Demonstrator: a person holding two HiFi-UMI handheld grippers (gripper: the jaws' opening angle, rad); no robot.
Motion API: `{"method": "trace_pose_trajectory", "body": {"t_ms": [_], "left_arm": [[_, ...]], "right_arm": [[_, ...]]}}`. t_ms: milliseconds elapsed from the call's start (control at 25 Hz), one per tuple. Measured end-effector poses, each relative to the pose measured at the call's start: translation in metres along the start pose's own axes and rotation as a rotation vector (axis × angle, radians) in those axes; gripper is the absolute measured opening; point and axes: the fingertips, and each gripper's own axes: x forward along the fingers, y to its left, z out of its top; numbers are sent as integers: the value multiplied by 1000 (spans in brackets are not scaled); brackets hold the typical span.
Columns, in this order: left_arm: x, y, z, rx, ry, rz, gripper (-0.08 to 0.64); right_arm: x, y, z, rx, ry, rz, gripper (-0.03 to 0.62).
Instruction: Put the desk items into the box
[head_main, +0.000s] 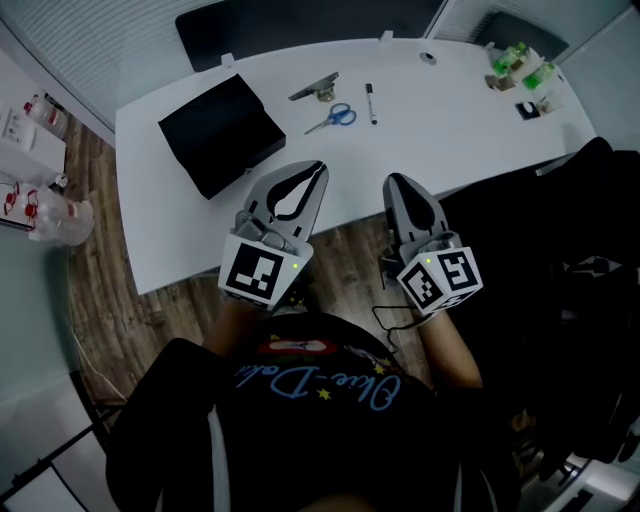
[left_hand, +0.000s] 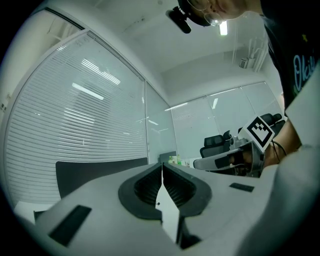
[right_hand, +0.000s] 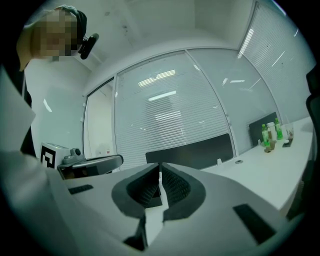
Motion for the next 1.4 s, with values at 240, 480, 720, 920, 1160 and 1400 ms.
{"method": "trace_pose_trajectory", "body": {"t_ms": [240,480,720,920,1160,1400], "left_arm": [[-2,14,-4,5,0,1,6],[5,17,-7,-13,-5,-11,6],[20,5,-12,-8,8,-36,6],[36,9,-17,-20,17,-9,6],[66,21,-19,-4,20,36,6],[98,33,-24,-5,27,62,6]], "right_arm": [[15,5,-4,2,3,-2,11],[16,-1,-4,5,11,-28,11],[11,-17,-7,17,31,-36,12],[23,-37,-6,25,37,-21,46],[51,-62,-2,29,59,20,48],[77,-95,-5,74,98,46,58]]}}
